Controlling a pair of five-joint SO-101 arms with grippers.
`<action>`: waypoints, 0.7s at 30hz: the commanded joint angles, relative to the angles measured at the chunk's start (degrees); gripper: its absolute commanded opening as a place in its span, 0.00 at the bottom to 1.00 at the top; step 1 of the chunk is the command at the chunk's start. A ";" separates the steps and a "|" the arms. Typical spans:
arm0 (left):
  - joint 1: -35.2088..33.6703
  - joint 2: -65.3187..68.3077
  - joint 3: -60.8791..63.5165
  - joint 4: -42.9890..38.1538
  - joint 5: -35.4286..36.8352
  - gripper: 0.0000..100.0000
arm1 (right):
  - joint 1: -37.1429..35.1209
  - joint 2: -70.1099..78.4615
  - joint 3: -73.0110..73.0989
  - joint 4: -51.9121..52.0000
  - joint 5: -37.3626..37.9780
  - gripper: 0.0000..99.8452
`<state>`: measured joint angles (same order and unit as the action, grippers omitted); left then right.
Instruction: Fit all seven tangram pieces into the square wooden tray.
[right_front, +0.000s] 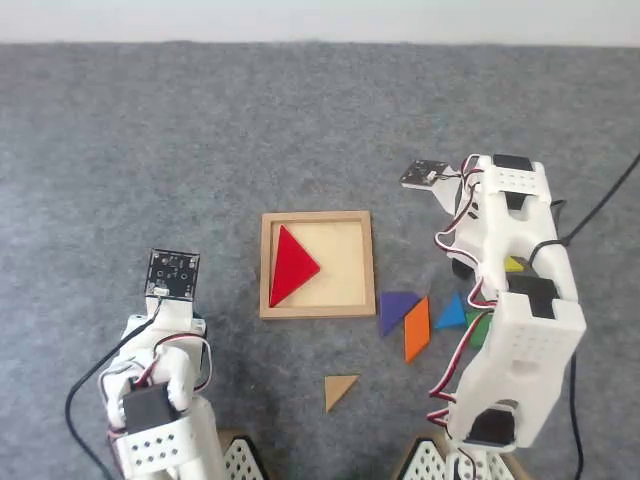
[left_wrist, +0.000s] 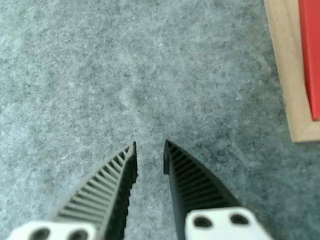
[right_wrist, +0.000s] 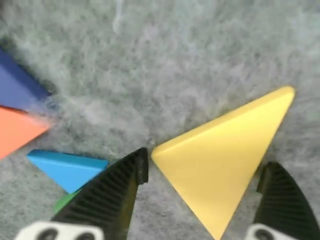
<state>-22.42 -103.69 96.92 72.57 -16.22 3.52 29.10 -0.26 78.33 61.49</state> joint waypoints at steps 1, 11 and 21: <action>0.18 -0.62 -0.48 0.35 0.35 0.09 | 1.10 0.22 -1.85 -1.27 0.79 0.35; 0.18 -0.62 -0.48 0.35 0.35 0.09 | 1.01 0.31 -2.55 -1.63 -1.32 0.21; 0.18 -0.62 -0.48 0.35 0.35 0.09 | 0.92 0.22 -5.19 0.57 -2.29 0.21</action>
<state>-22.42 -103.69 96.92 72.57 -16.22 4.13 29.27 -2.90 76.84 60.18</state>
